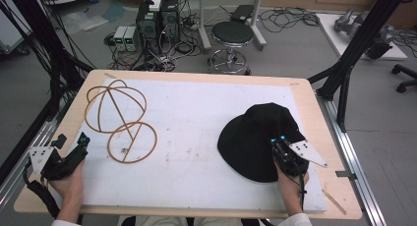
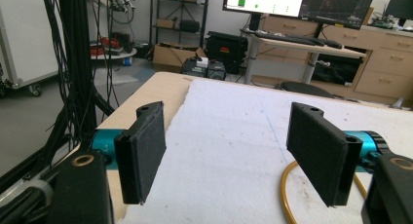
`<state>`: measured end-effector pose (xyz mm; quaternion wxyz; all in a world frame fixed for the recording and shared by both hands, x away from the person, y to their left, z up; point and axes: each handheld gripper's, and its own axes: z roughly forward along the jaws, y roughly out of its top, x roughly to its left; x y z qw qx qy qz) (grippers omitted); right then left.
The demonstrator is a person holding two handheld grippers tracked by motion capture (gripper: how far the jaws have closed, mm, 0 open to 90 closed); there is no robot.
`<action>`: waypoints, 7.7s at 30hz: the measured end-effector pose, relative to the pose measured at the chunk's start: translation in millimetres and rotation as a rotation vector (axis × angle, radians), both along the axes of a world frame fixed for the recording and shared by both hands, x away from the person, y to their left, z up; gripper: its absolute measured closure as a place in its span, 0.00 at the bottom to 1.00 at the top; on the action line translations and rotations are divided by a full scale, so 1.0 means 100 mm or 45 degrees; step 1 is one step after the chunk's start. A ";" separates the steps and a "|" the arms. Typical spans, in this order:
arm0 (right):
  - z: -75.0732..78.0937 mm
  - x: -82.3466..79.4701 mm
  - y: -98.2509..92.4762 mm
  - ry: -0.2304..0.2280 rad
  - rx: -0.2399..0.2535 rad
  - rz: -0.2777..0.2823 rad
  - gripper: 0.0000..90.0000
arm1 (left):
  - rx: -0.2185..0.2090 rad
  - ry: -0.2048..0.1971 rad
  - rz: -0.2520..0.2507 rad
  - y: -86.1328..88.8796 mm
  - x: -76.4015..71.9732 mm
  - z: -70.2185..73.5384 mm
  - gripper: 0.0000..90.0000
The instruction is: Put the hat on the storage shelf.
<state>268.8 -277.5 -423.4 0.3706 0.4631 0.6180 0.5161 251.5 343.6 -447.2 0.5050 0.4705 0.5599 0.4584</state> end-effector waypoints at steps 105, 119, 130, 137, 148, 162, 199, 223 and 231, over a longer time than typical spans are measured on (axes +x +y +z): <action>1.13 0.15 0.83 -0.431 0.241 0.270 0.95 | 0.042 -0.002 -0.062 -0.14 0.06 0.01 0.34; 1.38 0.22 1.25 -0.483 0.263 0.385 0.95 | 0.039 -0.001 -0.068 -0.13 0.07 0.00 0.34; 1.54 0.31 1.62 -0.514 0.300 0.462 0.95 | 0.047 -0.003 -0.067 -0.13 0.06 0.00 0.34; 1.60 0.34 1.80 -0.519 0.319 0.503 0.95 | 0.046 -0.005 -0.069 -0.13 0.06 0.00 0.34; 1.69 0.35 2.05 -0.527 0.363 0.559 0.95 | 0.043 -0.003 -0.071 -0.14 0.06 0.00 0.34; 1.83 0.45 2.56 -0.514 0.423 0.654 0.95 | 0.037 -0.006 -0.070 -0.12 0.05 0.00 0.34; 1.54 0.49 3.41 -0.373 0.245 0.811 0.95 | 0.031 -0.016 -0.064 -0.11 0.04 0.01 0.34; 1.28 0.46 3.43 -0.315 0.206 0.820 0.95 | 0.029 -0.022 -0.043 -0.08 0.04 0.01 0.34; 1.25 0.47 3.39 -0.305 0.215 0.816 0.95 | 0.030 -0.022 -0.047 -0.09 0.04 0.01 0.34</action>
